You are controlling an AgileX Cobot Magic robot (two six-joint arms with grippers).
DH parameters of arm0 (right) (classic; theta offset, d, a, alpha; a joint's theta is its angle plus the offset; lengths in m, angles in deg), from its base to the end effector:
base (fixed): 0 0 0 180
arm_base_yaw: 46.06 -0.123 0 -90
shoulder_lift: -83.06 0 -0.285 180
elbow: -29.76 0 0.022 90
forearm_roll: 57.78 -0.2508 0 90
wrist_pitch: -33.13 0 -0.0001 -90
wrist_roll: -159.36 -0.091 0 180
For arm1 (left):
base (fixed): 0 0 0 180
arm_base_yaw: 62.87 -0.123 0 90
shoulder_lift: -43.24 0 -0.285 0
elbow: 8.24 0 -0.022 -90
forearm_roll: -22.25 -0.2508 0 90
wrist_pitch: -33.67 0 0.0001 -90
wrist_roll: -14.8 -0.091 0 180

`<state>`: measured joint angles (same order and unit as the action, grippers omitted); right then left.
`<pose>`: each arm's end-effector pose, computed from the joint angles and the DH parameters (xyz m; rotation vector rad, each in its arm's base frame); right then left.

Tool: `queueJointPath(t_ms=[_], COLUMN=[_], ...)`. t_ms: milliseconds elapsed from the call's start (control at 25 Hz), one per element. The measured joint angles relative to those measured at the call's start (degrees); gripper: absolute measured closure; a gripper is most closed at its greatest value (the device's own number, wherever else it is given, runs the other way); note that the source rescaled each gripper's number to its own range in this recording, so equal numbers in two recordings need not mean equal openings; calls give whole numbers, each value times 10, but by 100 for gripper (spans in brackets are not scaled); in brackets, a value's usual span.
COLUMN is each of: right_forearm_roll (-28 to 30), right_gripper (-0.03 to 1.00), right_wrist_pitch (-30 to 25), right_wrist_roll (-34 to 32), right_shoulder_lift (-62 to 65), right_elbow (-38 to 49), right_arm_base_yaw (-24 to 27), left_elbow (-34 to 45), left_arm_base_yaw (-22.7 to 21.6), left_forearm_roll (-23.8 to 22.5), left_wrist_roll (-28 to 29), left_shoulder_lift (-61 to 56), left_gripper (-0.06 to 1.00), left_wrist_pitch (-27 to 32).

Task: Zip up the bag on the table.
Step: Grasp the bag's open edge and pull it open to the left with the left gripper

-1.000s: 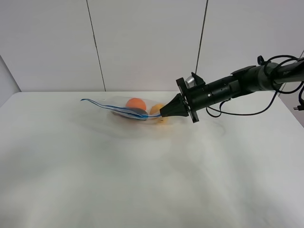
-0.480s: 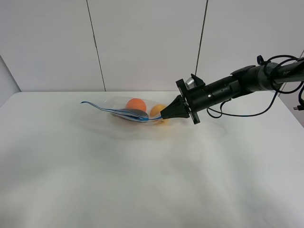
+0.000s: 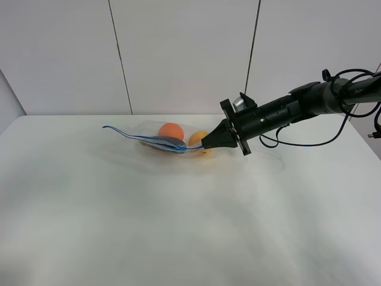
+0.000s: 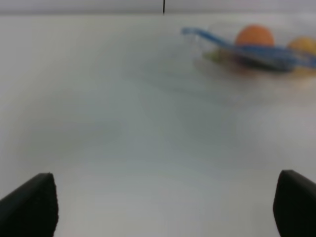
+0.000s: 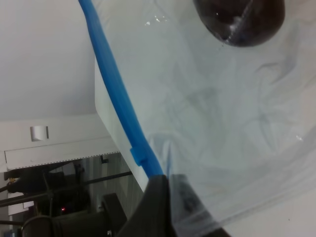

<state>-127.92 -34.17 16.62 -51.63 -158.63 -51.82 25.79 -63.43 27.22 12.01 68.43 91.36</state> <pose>0.4168 0.1214 0.1511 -0.1063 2.6306 1.5530 0.0273 -0.0064 0.3505 0.0383 2.0377 -0.0672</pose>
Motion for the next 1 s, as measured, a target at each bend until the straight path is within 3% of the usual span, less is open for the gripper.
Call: queueJointPath(t_ms=[160,360,480,560,680,760,840,1000], right_forearm_roll=[0,1,2,2,2,2,2,2], right_gripper=[97,97,97,97,97,97,97,97], right_wrist_pitch=[1,1,2,2,3,3,4,6], right_wrist_roll=[0,-1,-1,-1,-1,-1,-1,-1], right_shoulder_lift=[0,0,0,0,0,0,0,0], right_elbow=[0,0,0,0,0,0,0,0], right_arm_base_yaw=[0,0,0,0,0,0,0,0], left_elbow=[-52,-98,-102,-102,-102,-102,-102,-102], left_arm_base_yaw=[0,0,0,0,0,0,0,12], left_forearm_roll=[0,0,0,0,0,2,22,104], left_wrist_roll=[-40,-141,-265,-381,-605,-716,-773,-808], left_shoulder_lift=[120,255,315,354,400,427,454,486], left_gripper=[-6,-6,-6,-6,-6,-6,-6,-6], left_wrist_pitch=[-60,-140,-198,-230,-274,-291,-303,-316])
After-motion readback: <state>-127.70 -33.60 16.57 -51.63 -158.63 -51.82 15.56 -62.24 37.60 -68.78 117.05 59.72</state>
